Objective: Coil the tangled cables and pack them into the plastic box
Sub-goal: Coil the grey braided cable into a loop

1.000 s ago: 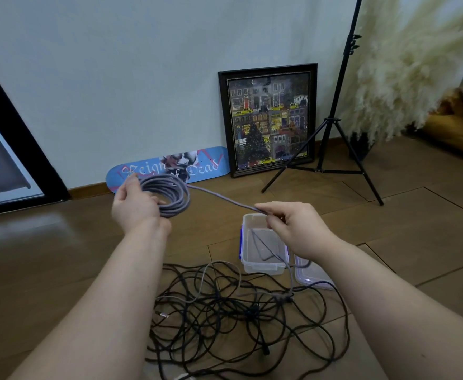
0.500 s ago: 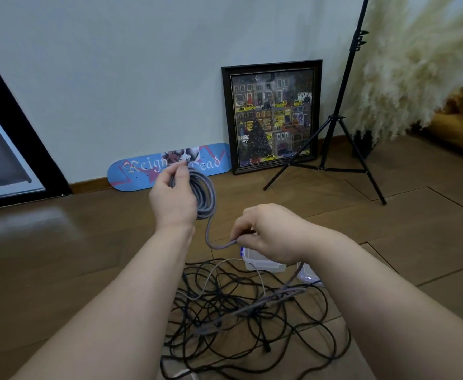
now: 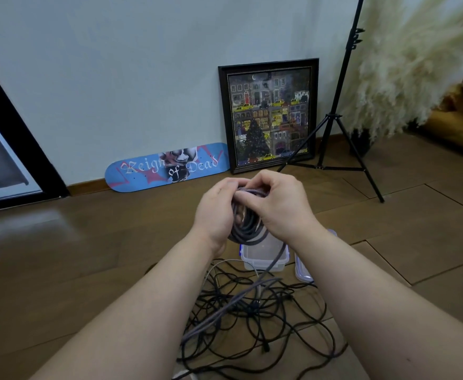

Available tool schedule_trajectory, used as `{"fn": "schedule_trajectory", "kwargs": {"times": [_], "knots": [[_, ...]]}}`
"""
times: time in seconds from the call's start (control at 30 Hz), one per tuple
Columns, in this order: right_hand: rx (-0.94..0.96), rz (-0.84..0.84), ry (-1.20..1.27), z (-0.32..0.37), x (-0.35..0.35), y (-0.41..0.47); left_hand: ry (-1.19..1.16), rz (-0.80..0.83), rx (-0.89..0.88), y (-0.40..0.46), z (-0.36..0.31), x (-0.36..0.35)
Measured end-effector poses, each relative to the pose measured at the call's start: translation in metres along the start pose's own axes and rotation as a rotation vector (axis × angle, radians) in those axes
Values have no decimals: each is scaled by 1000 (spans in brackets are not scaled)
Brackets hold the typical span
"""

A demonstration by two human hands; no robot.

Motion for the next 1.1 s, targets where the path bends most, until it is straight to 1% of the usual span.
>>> {"fn": "schedule_trajectory", "kwargs": {"times": [0.07,0.17,0.27,0.47,0.6,0.77,0.93,1.03,1.1], "knots": [[-53,-18,28,-4,6,3,-1,27,10,-2,-2,-2],[-76,77,168,-5,12,5,-51,46,12,-3,-4,-1],[-62,116,277,-5,18,5,-66,71,3,-4,-7,0],[8,125,264,-6,28,8,-20,94,-26,-1,-7,8],[3,90,284,-10,30,8,-17,119,-16,-3,-9,4],[-87,72,442,-15,22,4,-203,70,36,-5,-16,2],[-85,107,602,-10,6,-4,-483,0,153,-5,-19,-4],[-63,41,675,-3,5,-6,-650,-52,207,-7,-20,-7],[-61,-21,661,-2,3,-6,-667,-77,211,-8,-18,-10]]}}
Point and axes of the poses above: each hand's wrist, its own y-axis towards the middle knuckle, its own x-axis out of the back of the hand, z = x × y, the point moved 2 cm from there along y, towards the middle knuckle, and after that the axes turned 1 degree about -z, right-handed, at the moved point
